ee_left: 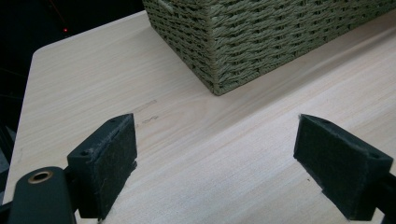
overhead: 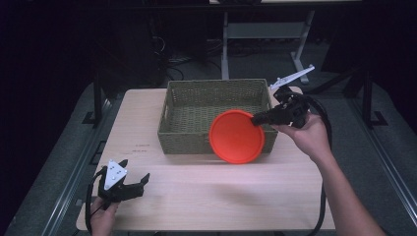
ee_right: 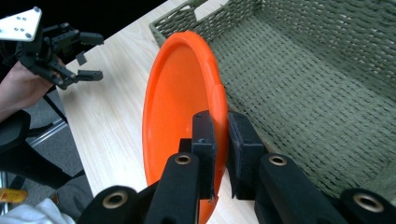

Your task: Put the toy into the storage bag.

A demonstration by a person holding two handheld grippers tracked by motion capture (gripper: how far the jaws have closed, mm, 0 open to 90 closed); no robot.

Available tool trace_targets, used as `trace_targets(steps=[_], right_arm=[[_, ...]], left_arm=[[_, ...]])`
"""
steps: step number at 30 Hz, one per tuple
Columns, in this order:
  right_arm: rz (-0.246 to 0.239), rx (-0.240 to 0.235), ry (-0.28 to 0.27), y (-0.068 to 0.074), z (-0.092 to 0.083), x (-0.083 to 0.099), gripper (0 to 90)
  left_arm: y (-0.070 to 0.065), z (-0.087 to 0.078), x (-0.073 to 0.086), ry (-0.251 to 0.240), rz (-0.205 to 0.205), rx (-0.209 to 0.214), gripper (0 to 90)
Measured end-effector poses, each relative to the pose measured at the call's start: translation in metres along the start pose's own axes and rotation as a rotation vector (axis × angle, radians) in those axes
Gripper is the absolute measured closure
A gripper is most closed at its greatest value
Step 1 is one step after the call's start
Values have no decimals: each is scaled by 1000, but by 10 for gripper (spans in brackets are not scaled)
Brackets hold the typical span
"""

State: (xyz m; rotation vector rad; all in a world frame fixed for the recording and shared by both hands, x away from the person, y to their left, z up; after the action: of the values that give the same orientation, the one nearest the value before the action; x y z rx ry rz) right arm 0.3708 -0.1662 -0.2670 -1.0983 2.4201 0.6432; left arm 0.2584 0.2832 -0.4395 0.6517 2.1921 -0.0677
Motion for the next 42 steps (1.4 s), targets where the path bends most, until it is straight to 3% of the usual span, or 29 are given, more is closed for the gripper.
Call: trace_targets(steps=[19, 42], right_arm=[[33, 39, -19, -12, -12, -32, 820], [91, 39, -21, -34, 3, -59, 820]], left_arm=[[1, 0, 0, 1, -5, -1, 128], [3, 0, 0, -2, -10, 0, 128]])
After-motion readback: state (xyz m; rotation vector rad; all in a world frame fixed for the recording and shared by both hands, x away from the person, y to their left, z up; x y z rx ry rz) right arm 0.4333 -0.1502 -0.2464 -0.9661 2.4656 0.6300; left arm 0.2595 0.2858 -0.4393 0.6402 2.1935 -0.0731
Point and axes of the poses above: each handheld gripper's, and its own axes: z roughly forward along the jaws, x roughly out of its underside, y roughly to its left, the point moved 2 cm from there along z, roughly forward along the jaws, and after that the axes turned 12 degrees about y, right-handed, at the moved point
